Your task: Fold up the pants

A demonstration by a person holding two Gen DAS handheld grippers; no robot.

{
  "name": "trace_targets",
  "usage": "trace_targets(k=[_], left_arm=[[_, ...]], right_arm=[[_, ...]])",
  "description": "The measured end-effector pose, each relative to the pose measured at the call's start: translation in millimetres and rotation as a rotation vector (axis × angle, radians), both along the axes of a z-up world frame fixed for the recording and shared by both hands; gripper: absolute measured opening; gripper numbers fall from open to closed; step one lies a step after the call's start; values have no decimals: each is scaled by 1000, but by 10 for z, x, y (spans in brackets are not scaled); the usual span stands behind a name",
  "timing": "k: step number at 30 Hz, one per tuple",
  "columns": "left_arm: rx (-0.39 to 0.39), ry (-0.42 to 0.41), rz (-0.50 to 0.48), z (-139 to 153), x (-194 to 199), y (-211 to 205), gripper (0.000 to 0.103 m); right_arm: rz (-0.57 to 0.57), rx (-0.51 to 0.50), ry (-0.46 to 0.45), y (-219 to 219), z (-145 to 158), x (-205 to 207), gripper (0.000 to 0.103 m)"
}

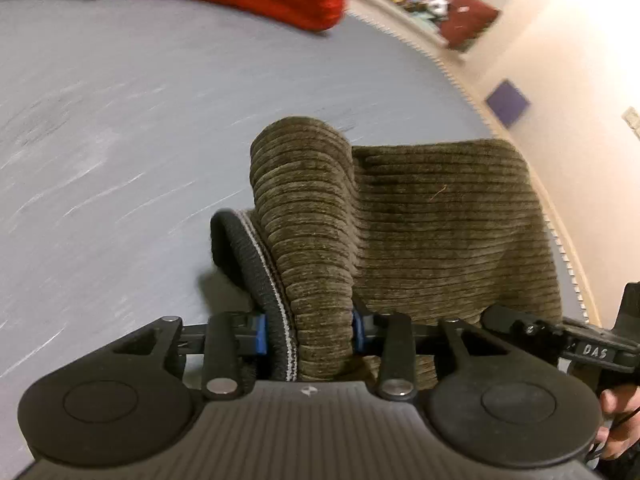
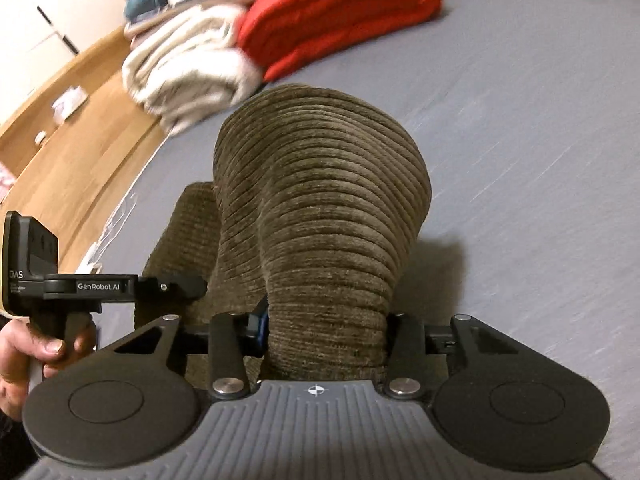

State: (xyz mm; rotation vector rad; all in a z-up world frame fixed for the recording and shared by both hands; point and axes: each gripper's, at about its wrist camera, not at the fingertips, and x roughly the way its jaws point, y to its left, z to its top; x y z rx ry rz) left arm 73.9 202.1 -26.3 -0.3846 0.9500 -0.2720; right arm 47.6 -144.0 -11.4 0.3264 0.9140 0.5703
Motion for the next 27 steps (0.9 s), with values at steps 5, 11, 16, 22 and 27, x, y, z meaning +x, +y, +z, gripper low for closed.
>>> trace_targets(k=[5,11,16,22,27], left_arm=[[-45,-98,-35,173,281,-471,40],[0,-187,-40,109,441,-759,60],[361,-232,77,84,417,-1028,68],[284,-350,-171,183,50,-1354,50],[388,-39,-380,-398,206,-1596,21]], right_arm=[[-89,8,-67,-505,137,124,43],[-111,8,-135,-918,161,585,50],[-403,-256,-58,-1168,-93,928,68],[-298,-236,-136,-1136,34,815,66],[78,-349,-29,-876,-269,600,62]])
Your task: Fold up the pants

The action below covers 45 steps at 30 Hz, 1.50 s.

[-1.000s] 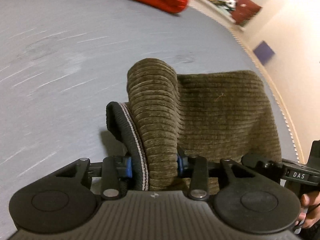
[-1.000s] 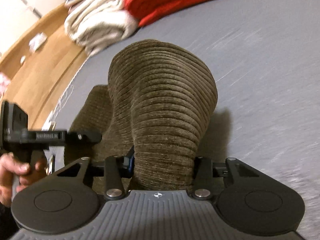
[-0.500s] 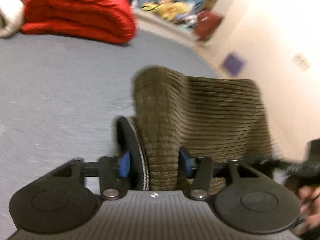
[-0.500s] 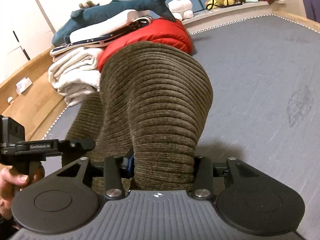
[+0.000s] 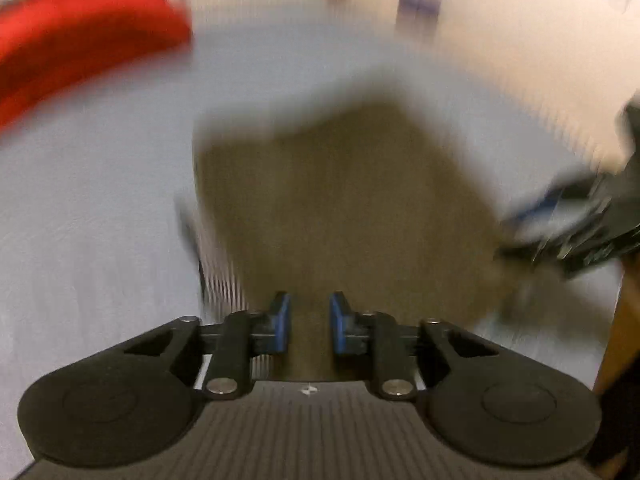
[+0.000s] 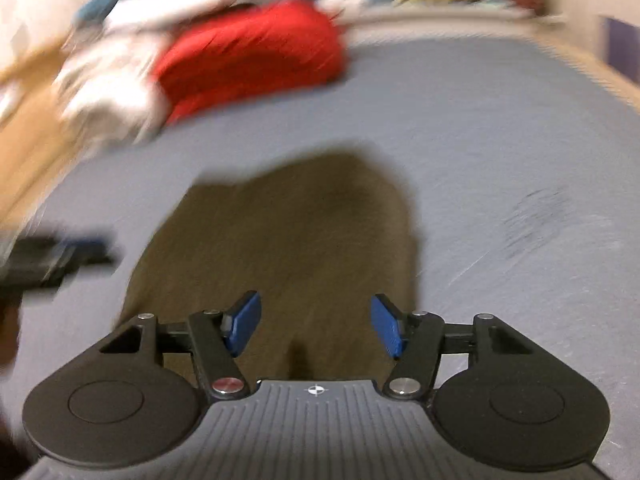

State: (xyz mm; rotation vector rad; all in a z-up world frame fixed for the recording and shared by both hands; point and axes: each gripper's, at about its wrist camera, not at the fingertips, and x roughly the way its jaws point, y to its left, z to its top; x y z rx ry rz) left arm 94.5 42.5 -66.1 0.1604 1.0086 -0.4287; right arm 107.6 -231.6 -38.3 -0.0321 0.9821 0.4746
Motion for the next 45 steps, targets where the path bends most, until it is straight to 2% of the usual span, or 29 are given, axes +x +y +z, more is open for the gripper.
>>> trace_targets(k=[1,2,3,5,7,10,13,18,22,26,30,32,34,35,36,39,41,43,45], left_arm=[[31,14,-18,-94,-5,-29,22],[55,-10,-40,-82,-29,-66,22],[56,-15,-38,-40,-22,-72,22],[2,-33,9,97,41,-38,23],[-56,-72,54,202,-2,12,30],[-51,-119,119,235,37,-7,31],[-25,-141,169,236,117,-48,31],[-56,-149,197,294,312,-53,31],[-50,-151,194,347,282,-14,31],[-57,-152,199,385,300,22,31],[-93,-163,209,409,353,36,31],[-146,-152,205,423,369,69,30],[-200,-60,211,291,458,133,16],[-161,-17,228,162,505,146,9],[-119,-9,230,71,518,144,2],[-98,-26,220,117,464,106,2],[-96,-39,214,204,384,80,8],[-103,-58,207,288,282,65,22],[-92,-103,203,382,136,38,52]], right_arm=[[49,-93,21,73,-172,-34,62],[71,-122,20,98,-253,-49,64],[65,-106,22,92,-247,-30,64],[14,-55,19,3,-138,22,64],[-58,-1,-50,-149,-11,62,64],[-246,74,-149,-272,118,229,74],[-395,122,-174,-356,79,517,74],[-471,139,-175,-270,-80,860,74],[-449,16,-170,-8,-216,1104,73],[-469,-26,-174,52,-309,1234,68],[-469,-87,-188,147,-391,1345,62],[-477,-119,-194,197,-405,1374,62],[-487,-128,-188,209,-425,1414,62],[-492,-126,-185,208,-426,1419,62],[-493,-126,-183,205,-421,1418,64],[-503,-108,-189,166,-351,1341,71],[-503,-105,-192,122,-244,1251,74],[-488,-111,-209,80,-93,1112,75],[-461,-124,-245,48,62,928,79]])
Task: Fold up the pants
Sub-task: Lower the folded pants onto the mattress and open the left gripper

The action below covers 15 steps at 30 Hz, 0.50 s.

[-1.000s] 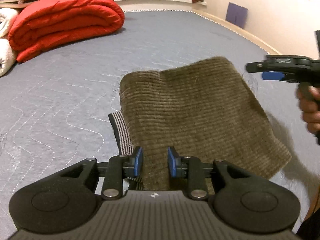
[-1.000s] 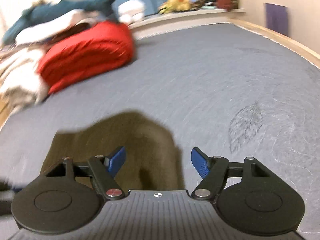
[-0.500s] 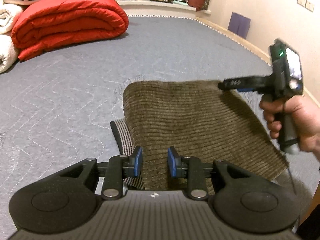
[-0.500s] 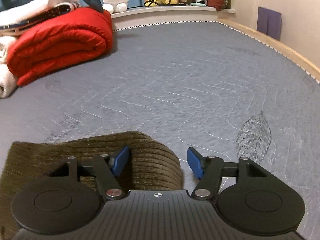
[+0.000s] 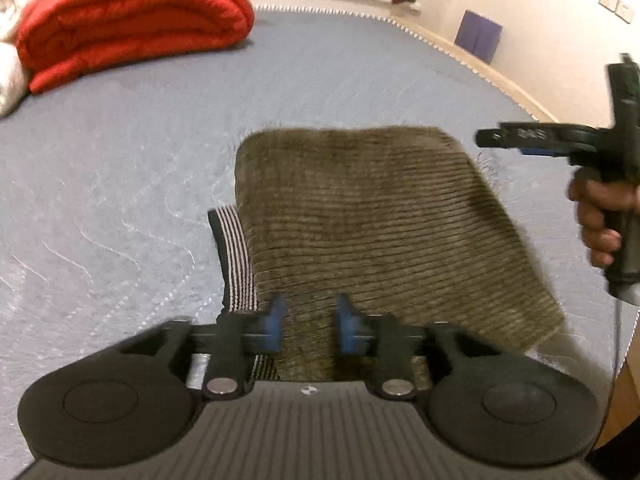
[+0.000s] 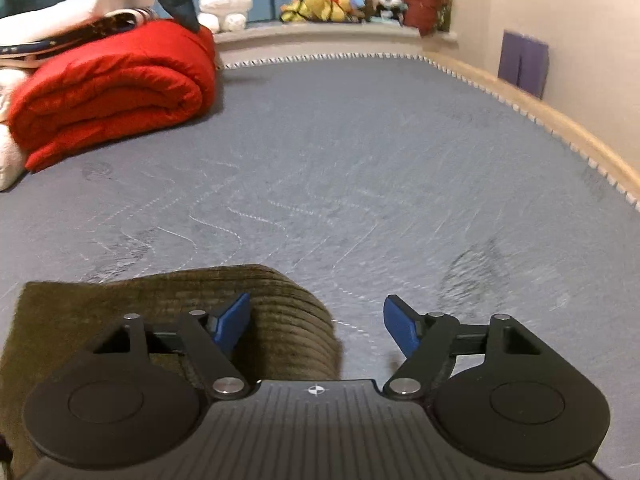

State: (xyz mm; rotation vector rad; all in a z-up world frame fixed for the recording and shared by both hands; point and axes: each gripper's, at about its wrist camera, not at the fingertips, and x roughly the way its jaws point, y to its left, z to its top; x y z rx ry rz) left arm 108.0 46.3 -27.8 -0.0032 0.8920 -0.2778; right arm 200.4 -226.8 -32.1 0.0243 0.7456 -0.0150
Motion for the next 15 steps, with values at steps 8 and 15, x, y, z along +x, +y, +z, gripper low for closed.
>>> trace_targets(k=[8,15], left_arm=[[39,-233,120,556,-618,-51,88],[-7,-273,200,957,-1074,-53,103]], right_arm=[[82,-21,-109,-23,711,-1052,101],[34,153,-3,61,1066,-1670,102]])
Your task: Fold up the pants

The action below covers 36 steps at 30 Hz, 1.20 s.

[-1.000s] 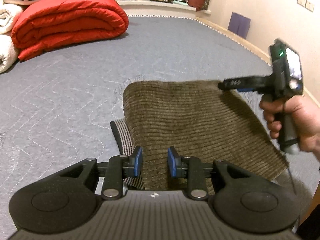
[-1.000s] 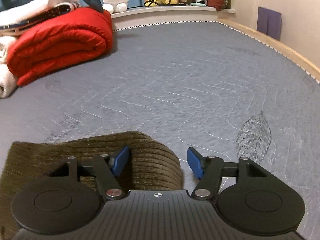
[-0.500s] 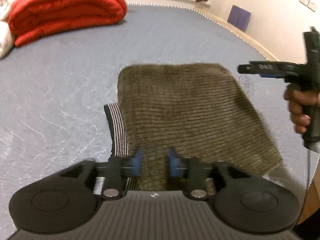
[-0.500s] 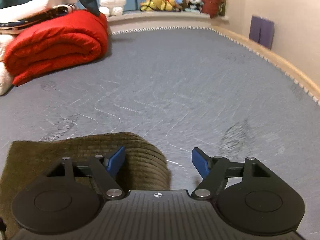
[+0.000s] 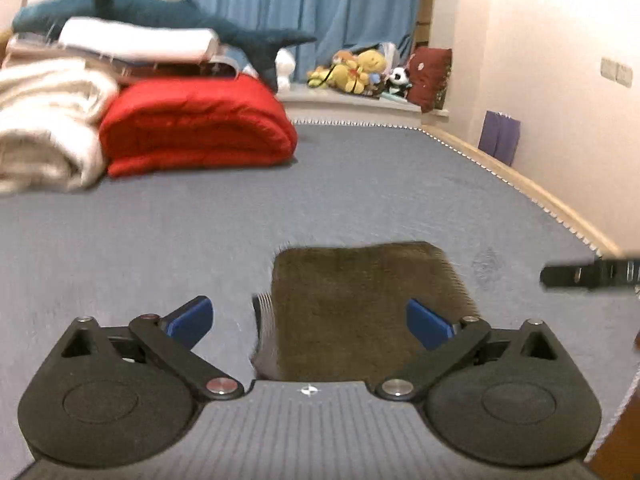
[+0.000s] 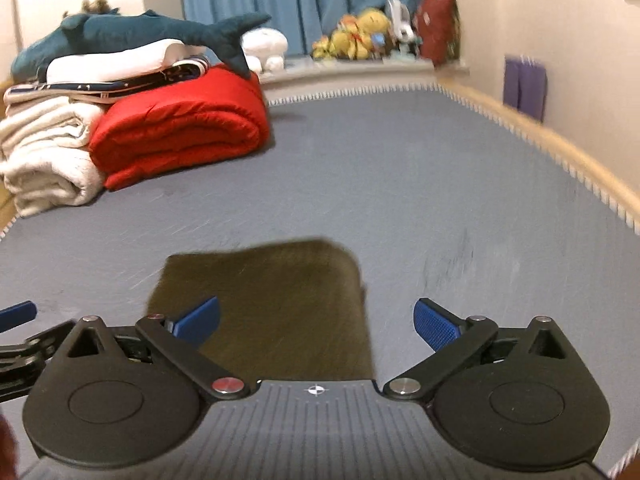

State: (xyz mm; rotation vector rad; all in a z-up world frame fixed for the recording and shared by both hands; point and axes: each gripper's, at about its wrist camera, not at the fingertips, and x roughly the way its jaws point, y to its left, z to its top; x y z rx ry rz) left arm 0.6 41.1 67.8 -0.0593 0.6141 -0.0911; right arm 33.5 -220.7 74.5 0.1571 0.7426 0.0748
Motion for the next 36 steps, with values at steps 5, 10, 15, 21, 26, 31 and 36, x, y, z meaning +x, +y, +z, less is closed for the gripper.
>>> trace_targets(k=[5,10,15,21,26,31,36], left_arm=[[-10,68,32,-199,-324,-76,103],[-37,264,-3,-644,-324,-241,103],[78,222,-16,-698,-302,-349,103],[29,202,-12,-636,-285,-342,103],[62,206,-46,-699,-214,-453,103],[22,170,-14,-559,-114,-398,103],[30,156,-17,-507,-148,-431,103]], right_arm=[[37,-30,-2,92,-144,-340,102],[128,-51,51,111,-681,-339,102],[175,-17,56,25,-667,-250,102],[110,7,78,-126,-682,-195,102],[191,5,82,2,-736,-225,102],[180,-40,57,-199,-205,-168,102],[139,-83,-24,-300,246,-282,102]])
